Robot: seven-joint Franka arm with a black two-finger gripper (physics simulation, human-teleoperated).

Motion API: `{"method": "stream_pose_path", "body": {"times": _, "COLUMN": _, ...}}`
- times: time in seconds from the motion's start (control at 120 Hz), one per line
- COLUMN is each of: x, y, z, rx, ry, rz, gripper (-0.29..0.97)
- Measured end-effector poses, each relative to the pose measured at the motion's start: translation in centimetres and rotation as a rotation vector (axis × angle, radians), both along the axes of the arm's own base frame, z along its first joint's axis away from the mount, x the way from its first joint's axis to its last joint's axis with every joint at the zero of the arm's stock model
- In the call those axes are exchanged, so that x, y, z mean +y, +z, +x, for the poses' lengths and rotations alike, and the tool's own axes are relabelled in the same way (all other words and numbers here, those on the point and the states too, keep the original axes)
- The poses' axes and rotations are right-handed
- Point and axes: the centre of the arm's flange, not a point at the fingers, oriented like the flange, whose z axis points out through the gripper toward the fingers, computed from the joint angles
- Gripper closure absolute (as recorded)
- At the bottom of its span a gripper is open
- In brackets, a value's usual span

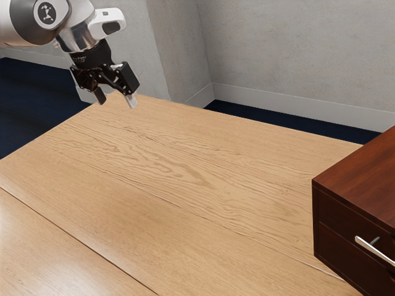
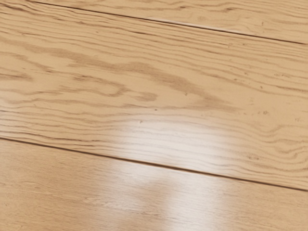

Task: Pull the drawer handle with one arm to open the drawer

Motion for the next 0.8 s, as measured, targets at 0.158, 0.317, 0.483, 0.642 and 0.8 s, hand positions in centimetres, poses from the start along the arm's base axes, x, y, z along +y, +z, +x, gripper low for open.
{"method": "stream_pose_path", "body": {"times": 0.158, "x": 0.0, "y": 0.0, "z": 0.0, "rx": 0.001, "ry": -0.007, "rz": 0.001, "gripper": 0.00}}
{"method": "stream_pose_path", "body": {"times": 0.317, "x": 0.1, "y": -0.1, "z": 0.0, "rx": 0.002, "ry": -0.011, "rz": -0.002, "gripper": 0.00}}
{"method": "stream_pose_path", "body": {"times": 0.483, "x": 0.4, "y": -0.1, "z": 0.1, "rx": 0.002, "ry": -0.011, "rz": -0.010, "gripper": 0.00}}
{"method": "stream_pose_path", "body": {"times": 0.642, "x": 0.4, "y": 0.6, "z": 0.2, "rx": -0.007, "ry": -0.017, "rz": -0.009, "gripper": 0.00}}
{"method": "stream_pose_path", "body": {"times": 0.8, "x": 0.6, "y": 1.9, "z": 0.4, "rx": -0.017, "ry": -0.019, "rz": -0.007, "gripper": 0.00}}
